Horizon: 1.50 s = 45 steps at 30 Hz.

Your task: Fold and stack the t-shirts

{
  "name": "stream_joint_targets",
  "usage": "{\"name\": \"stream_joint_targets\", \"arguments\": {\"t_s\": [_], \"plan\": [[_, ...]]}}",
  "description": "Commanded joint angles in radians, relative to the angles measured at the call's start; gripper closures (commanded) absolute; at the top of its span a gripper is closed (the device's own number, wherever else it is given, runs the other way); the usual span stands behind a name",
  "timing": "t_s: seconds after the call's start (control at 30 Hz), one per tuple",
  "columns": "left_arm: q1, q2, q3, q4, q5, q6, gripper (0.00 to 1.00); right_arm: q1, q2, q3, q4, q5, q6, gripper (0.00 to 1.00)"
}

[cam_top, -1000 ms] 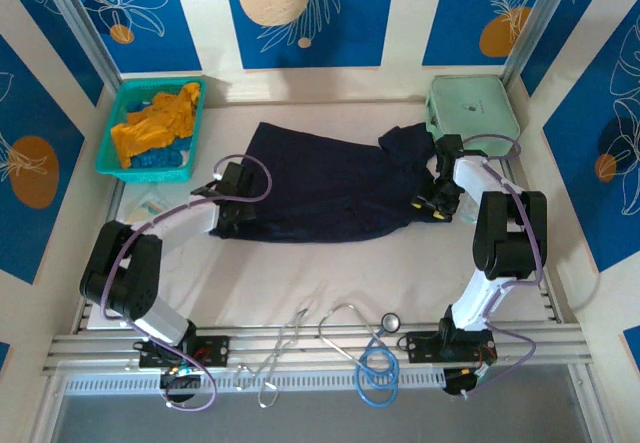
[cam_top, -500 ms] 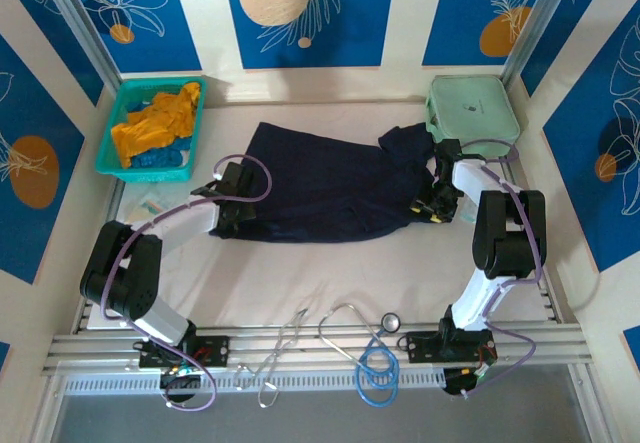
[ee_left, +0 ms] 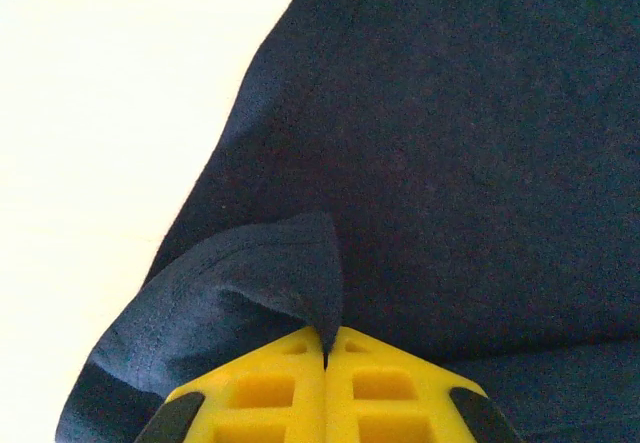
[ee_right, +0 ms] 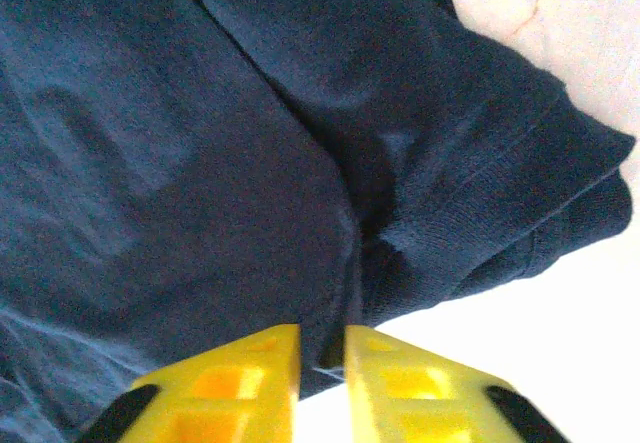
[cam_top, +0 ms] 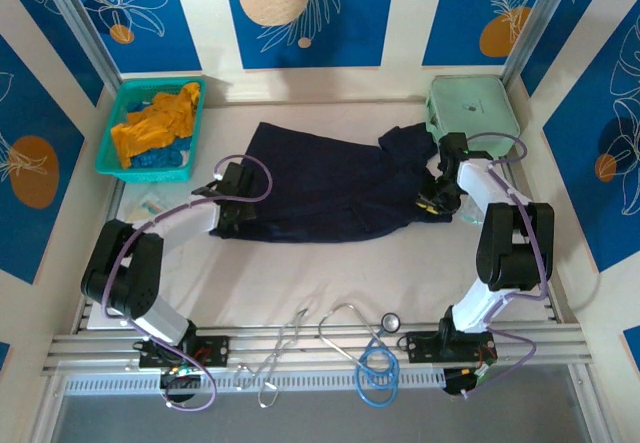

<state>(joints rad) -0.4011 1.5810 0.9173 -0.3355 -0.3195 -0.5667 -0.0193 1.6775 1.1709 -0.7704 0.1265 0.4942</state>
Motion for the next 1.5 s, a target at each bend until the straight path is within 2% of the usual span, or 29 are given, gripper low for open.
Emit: {"name": "stream_joint_targets", "arguments": {"t_s": [0.0,0.27,0.4,0.47,0.7,0.9,1.17,1.33,1.47], "plan": [[0.005,0.014,0.0,0.004,0.017,-0.005,1.0,-0.001,0.001,0.006,-0.025,-0.033,0.001,0.84],[0.005,0.017,-0.005,0.009,0.018,-0.005,1.0,-0.001,0.008,-0.029,-0.011,-0.027,0.002,0.86],[0.005,0.021,-0.005,0.011,0.021,-0.005,1.0,-0.002,0.011,-0.037,-0.007,-0.027,0.0,0.93],[0.005,0.021,-0.005,0.011,0.021,-0.005,1.0,-0.004,0.011,-0.036,-0.008,-0.027,0.0,1.0],[0.005,0.0,-0.003,0.0,0.02,-0.005,1.0,-0.004,-0.036,-0.022,-0.038,-0.015,-0.006,1.0],[0.005,-0.067,0.041,-0.052,0.016,0.036,1.0,-0.001,-0.207,0.011,-0.142,0.015,-0.022,1.0],[0.005,-0.129,0.091,-0.101,0.111,0.099,1.0,0.043,-0.557,-0.036,-0.347,0.039,0.013,1.0],[0.005,-0.165,0.072,-0.107,0.148,0.097,1.0,0.136,-0.773,-0.09,-0.497,-0.001,0.123,1.0],[0.005,-0.193,0.057,-0.116,0.175,0.097,1.0,0.291,-0.895,-0.102,-0.587,-0.007,0.294,1.0]]}}
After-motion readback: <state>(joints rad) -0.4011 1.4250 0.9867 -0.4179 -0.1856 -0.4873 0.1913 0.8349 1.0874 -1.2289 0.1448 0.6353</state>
